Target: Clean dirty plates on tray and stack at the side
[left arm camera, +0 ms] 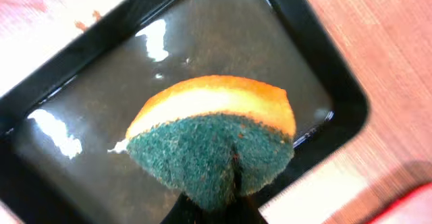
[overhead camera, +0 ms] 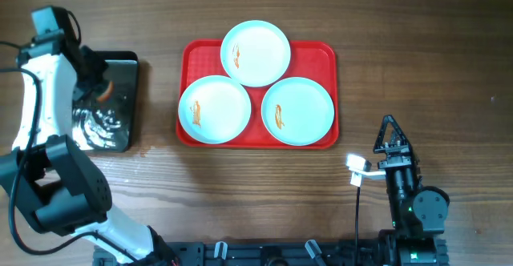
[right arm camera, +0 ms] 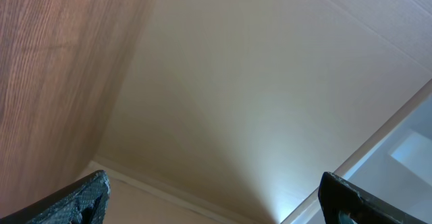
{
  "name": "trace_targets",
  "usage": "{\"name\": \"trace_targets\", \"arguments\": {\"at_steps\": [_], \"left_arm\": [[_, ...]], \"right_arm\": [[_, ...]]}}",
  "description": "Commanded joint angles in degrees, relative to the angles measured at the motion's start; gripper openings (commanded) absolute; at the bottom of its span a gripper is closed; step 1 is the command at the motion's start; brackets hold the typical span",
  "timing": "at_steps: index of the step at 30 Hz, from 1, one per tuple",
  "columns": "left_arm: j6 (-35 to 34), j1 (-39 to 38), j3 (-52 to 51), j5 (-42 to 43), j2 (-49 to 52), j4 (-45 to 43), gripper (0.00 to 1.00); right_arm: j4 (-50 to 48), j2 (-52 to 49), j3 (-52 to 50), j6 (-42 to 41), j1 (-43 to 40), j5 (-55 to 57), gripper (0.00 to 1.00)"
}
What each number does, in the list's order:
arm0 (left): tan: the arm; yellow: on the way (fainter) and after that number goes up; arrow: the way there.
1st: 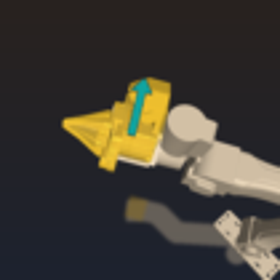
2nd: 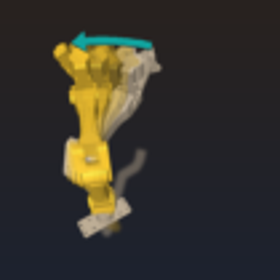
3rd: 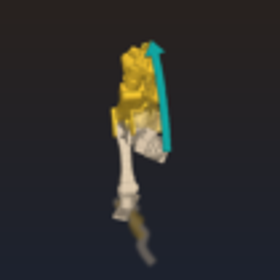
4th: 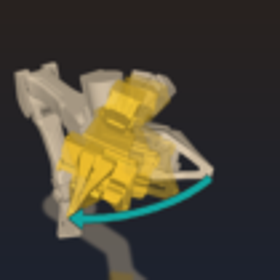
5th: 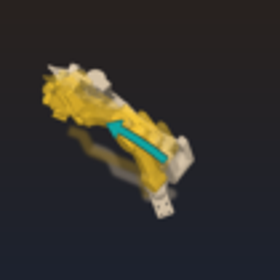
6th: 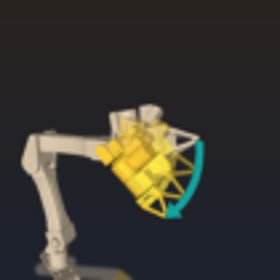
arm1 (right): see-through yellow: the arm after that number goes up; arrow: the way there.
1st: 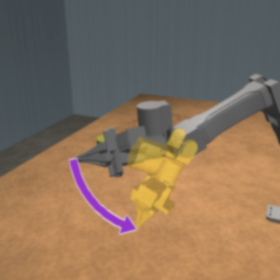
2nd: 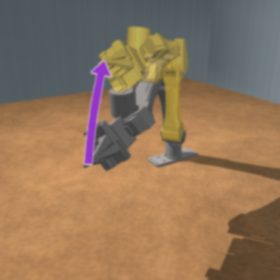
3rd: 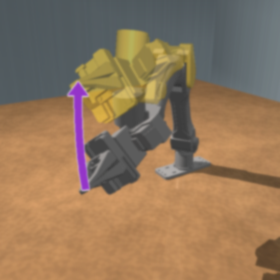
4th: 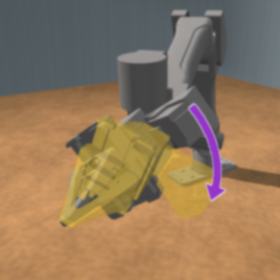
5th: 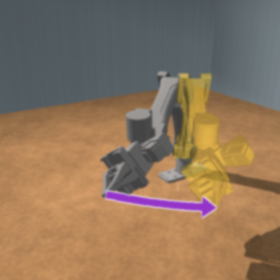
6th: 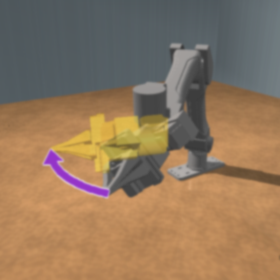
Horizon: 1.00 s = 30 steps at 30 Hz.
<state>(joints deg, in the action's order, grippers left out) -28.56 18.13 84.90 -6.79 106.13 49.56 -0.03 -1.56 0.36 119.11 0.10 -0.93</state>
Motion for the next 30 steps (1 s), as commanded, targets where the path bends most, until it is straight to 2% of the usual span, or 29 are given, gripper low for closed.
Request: {"name": "trace_targets", "arguments": {"at_steps": [1, 7, 25, 27, 30], "left_arm": [[1.38, 0.48, -6.47, 0.26, 2.23, -1.6, 0.04], [1.4, 0.39, -2.71, 1.68, -9.4, -0.07, 0.04], [1.14, 0.37, -5.35, 1.81, -7.32, -0.04, 0.04], [1.14, 0.37, -5.35, 1.81, -7.32, -0.02, 0.04], [1.14, 0.37, -5.35, 1.81, -7.32, -0.02, 0.04]], "right_arm": [[-0.31, 0.26, -0.02, 2.38, -0.13, 0.96, 1.0], [-0.31, 0.26, -0.02, 2.38, -0.13, 0.96, 1.0], [-0.44, 0.26, -0.02, 2.47, -0.13, 0.59, 1.0], [-0.98, 0.26, -0.02, 2.43, -0.13, -4.2, 1.0], [-1.42, -1.31, -0.02, 1.64, -0.07, -20.15, 1.0]]}}
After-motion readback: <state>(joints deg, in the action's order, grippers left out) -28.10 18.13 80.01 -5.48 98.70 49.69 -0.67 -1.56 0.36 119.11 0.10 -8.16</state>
